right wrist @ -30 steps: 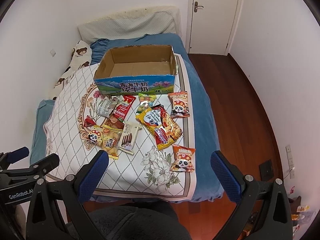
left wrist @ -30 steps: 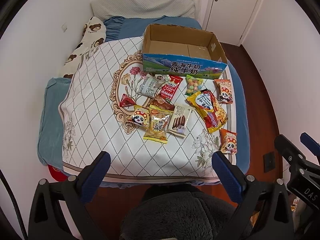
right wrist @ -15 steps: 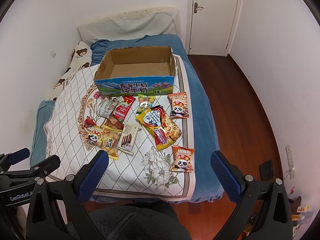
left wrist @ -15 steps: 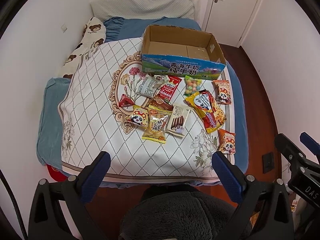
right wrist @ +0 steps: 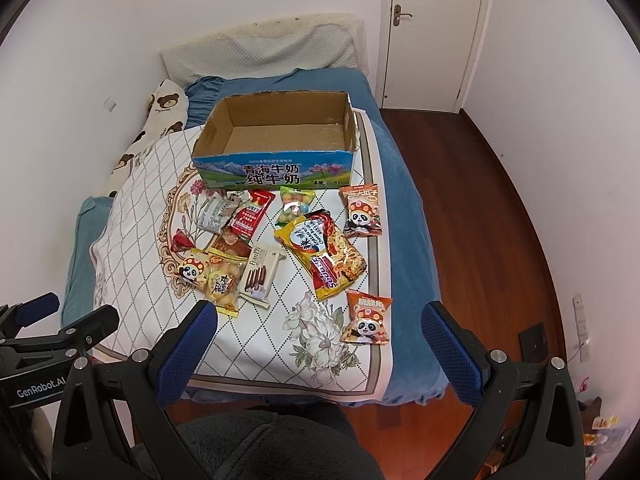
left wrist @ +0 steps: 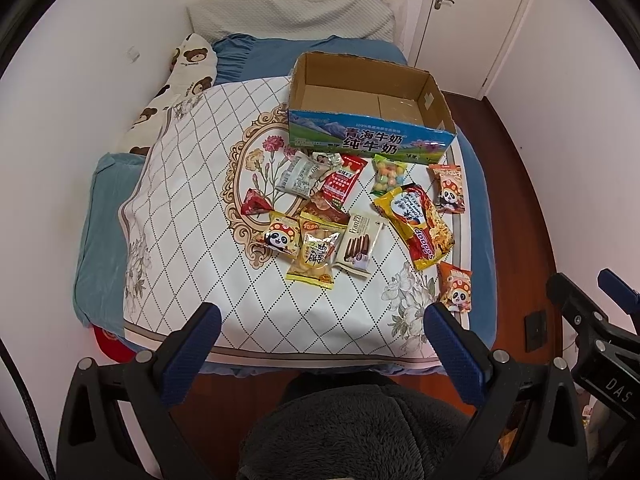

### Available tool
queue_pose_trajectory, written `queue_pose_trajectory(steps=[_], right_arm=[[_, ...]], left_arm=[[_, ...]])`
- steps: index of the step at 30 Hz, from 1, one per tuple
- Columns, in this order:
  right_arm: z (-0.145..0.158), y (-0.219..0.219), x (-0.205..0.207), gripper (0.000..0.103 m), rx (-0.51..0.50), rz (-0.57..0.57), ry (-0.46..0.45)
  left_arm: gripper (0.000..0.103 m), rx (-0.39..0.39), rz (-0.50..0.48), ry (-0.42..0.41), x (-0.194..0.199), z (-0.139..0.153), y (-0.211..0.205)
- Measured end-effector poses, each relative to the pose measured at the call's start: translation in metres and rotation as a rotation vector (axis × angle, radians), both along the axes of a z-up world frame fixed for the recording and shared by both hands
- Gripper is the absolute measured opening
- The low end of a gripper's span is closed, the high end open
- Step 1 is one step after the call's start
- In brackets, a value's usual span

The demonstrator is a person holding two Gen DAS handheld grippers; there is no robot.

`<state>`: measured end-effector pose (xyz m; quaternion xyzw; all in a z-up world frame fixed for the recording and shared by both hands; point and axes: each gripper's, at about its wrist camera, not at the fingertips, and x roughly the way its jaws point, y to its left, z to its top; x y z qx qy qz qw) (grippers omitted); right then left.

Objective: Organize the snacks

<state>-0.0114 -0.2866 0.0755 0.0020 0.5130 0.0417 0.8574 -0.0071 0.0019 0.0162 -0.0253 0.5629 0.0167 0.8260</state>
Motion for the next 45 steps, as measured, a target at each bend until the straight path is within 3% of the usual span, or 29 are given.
queue_pose_trajectory(steps=[34,38,42,45], right_arm=[[-0.002,0.006,0.011,0.103,0.023,-0.015,0.01],[-0.022,-0.001,0.028,0.103,0.038,-0.025,0.009],[-0.066,-0.009,0.058,0.103,0.066,-0.04,0.041],[-0.107,-0.015,0.083,0.102,0.109,-0.064,0.084]], left_arm=[[0.103,0.015,0.037,-0.035,0.018,0.0,0.011],[0.103,0.052,0.094,-0.057,0.038,-0.019,0.026],[0.103,0.115,0.113,0.0,0.069,-0.06,0.037],[0.103,0.156,0.07,0.041,0.092,-0.099,0.035]])
